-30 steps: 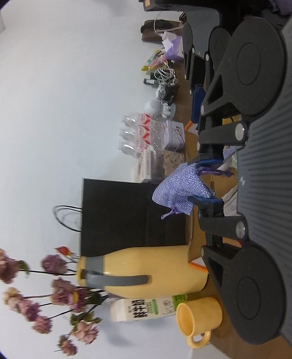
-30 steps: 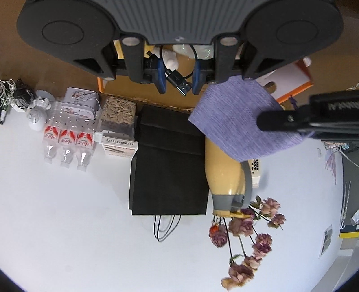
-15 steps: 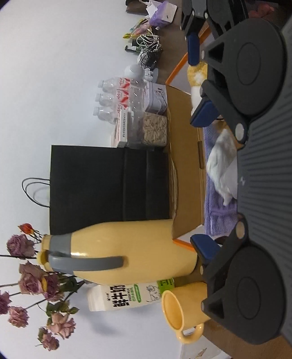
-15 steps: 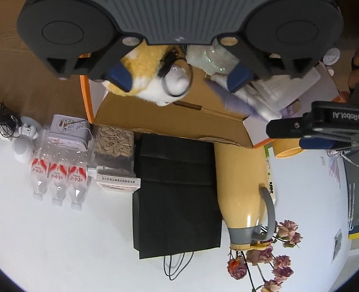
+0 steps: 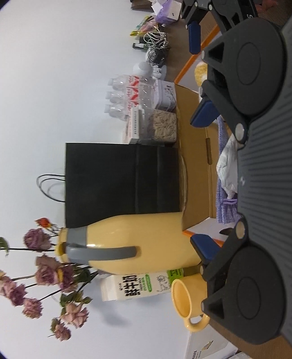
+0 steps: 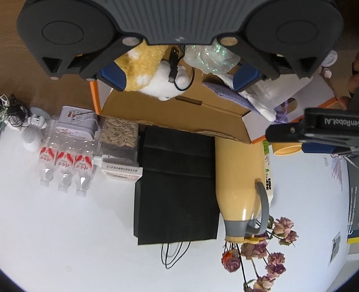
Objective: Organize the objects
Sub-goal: 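Withdraw both tools from the box back over the table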
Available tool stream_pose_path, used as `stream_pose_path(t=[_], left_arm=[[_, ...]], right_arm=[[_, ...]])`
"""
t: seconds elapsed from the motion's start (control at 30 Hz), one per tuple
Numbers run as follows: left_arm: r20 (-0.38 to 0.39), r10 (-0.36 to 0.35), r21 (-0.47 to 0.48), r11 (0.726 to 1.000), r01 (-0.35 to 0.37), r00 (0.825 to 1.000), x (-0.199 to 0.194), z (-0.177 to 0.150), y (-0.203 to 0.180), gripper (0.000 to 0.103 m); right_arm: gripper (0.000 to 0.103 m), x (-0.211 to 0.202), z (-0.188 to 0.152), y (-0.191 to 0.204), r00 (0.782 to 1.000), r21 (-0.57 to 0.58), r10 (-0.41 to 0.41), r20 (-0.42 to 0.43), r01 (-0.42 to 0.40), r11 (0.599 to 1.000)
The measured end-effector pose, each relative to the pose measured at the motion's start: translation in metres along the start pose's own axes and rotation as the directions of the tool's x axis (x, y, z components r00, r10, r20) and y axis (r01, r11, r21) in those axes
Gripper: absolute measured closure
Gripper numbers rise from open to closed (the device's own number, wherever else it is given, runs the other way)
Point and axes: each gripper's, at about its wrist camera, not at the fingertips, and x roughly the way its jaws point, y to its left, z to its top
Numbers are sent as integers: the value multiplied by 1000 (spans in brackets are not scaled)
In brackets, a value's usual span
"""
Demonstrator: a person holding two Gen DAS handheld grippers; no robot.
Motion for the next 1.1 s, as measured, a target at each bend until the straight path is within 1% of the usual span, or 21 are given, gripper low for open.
stream_pose_path(t=[0.17,0.33,0.5,0.67,0.9,1.1], left_arm=[[17,-7,4,1000,7,1000,-24,-2,-4,0],[23,2,-4,1000,-2,1000,-48,-10,-4,0],[-4,19,-16,1000,-19,1000,-68,-22,-2,0],[-49,26,-25,999,-27,998,-86,-40,3,0],[-122,51,-24,998,-55,991,-102,-65,14,0],[-158,89,-31,995,-95,983,-109,-80,28,0]], right_arm=[[0,-20,-4,6,1000,4,-14,18,14,1000],[0,-45,-13,17,999,-1,-34,39,34,999],[0,-68,-31,26,999,19,-46,28,45,999],[0,-85,-52,31,998,37,-57,-10,57,998],[0,-101,-74,34,996,50,-68,-59,71,996],[0,-106,-86,37,993,48,-74,-97,78,996]])
